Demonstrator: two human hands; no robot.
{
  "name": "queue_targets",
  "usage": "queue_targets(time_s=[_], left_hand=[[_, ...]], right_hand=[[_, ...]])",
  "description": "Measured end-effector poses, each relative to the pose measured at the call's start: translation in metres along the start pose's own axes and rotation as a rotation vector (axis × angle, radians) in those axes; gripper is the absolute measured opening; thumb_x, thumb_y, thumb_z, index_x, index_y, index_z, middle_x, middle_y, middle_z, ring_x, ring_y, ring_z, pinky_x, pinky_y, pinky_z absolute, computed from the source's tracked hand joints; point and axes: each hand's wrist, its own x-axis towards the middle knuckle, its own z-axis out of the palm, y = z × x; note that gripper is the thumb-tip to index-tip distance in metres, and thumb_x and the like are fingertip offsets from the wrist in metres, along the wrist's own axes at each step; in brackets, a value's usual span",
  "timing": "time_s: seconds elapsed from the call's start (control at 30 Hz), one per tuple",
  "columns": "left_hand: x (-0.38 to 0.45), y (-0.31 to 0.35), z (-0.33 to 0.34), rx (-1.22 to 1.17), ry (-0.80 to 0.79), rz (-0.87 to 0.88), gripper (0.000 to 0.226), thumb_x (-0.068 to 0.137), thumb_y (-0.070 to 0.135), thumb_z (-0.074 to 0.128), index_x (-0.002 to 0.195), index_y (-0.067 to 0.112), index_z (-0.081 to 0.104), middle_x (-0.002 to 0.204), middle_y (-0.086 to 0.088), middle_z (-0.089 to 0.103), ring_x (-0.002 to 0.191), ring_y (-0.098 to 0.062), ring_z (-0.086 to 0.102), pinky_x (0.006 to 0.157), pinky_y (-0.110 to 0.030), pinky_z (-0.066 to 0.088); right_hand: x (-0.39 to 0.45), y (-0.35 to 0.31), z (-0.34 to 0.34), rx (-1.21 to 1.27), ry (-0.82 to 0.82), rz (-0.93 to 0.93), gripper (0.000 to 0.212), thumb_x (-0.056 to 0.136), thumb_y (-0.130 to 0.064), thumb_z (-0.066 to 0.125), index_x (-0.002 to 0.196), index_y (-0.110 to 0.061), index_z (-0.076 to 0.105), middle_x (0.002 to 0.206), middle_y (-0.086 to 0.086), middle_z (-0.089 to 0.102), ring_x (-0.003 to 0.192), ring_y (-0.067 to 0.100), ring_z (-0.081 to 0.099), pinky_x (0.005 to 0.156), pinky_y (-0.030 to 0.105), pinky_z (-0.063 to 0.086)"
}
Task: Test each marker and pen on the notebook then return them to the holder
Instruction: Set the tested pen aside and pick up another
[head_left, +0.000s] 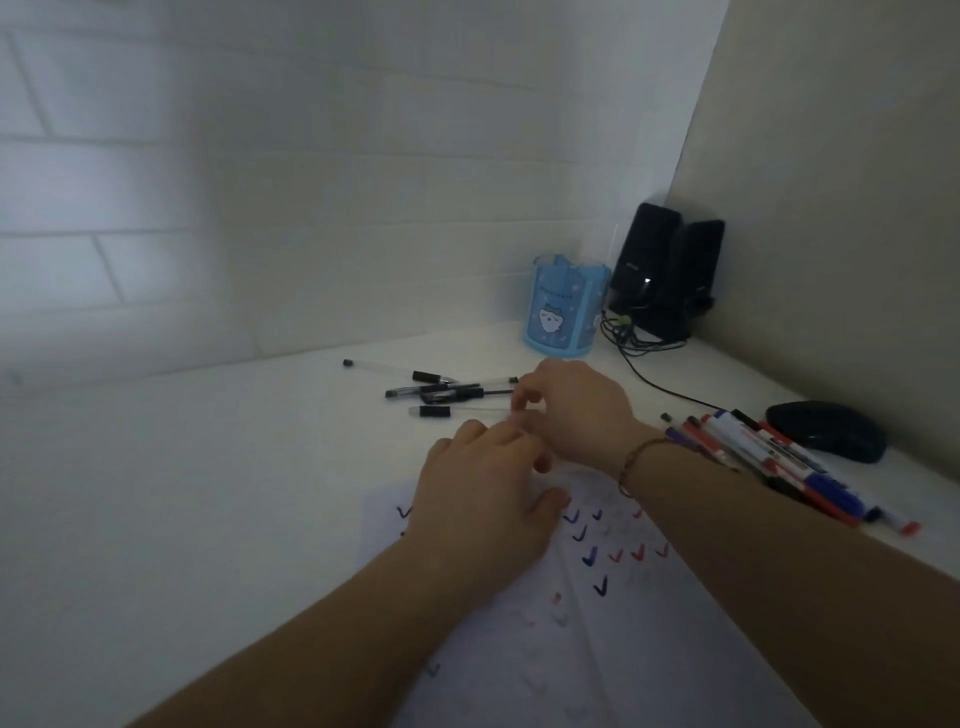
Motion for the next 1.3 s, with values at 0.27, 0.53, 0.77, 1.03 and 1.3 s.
queue_targets(time_s=[0.27,0.53,0.77,1.03,1.3], left_hand=[[0.005,0.000,-0.011,0.086,0.160,-0.028,0.033,0.087,0.046,0.049,0.113,0.027,0.058,0.113,0.006,0.061,0.105,-0.021,0.054,0.087,-0.041,0.044],[-0.010,0.033,-0.021,-0.217,-0.181,0.347,0.035,0.094,0.055,0.024,0.093,0.030,0.049,0.068,0.006,0.058,0.057,-0.008,0.048,0.056,-0.029,0.039],[-0.011,0.028,-0.013,-0.359,-0.253,0.281,0.020,0.088,0.057,0.049,0.098,0.041,0.052,0.070,0.013,0.054,0.061,-0.003,0.050,0.056,-0.019,0.039],[0.003,0.026,-0.010,-0.069,-0.277,0.296,0.042,0.083,0.068,0.040,0.106,0.039,0.059,0.091,0.022,0.055,0.086,-0.001,0.052,0.073,-0.026,0.048],[0.036,0.085,-0.040,0.600,-1.022,0.133,0.064,0.091,0.060,0.042,0.145,0.034,0.019,0.139,0.003,0.035,0.122,-0.017,0.044,0.099,-0.032,0.040]], right_hand=[[-0.075,0.030,-0.052,0.511,0.074,0.053,0.007,0.085,-0.025,0.066,0.084,-0.032,0.064,0.075,-0.013,0.068,0.069,0.002,0.060,0.065,0.017,0.048],[-0.160,0.020,-0.078,1.191,-0.013,0.080,0.009,0.069,-0.029,0.074,0.074,-0.029,0.067,0.065,-0.002,0.064,0.055,0.007,0.056,0.052,0.019,0.044],[-0.167,0.036,-0.080,1.434,-0.055,0.175,0.007,0.078,-0.009,0.070,0.077,-0.014,0.066,0.063,0.003,0.058,0.055,0.013,0.054,0.052,0.027,0.042],[-0.210,0.086,-0.083,1.774,0.074,0.389,0.022,0.084,-0.012,0.050,0.097,-0.012,0.068,0.075,0.003,0.066,0.059,0.020,0.061,0.049,0.025,0.041],[-0.262,0.099,-0.098,1.528,0.025,0.498,0.025,0.099,-0.027,0.040,0.096,-0.010,0.059,0.094,0.012,0.067,0.079,0.031,0.065,0.057,0.036,0.049]])
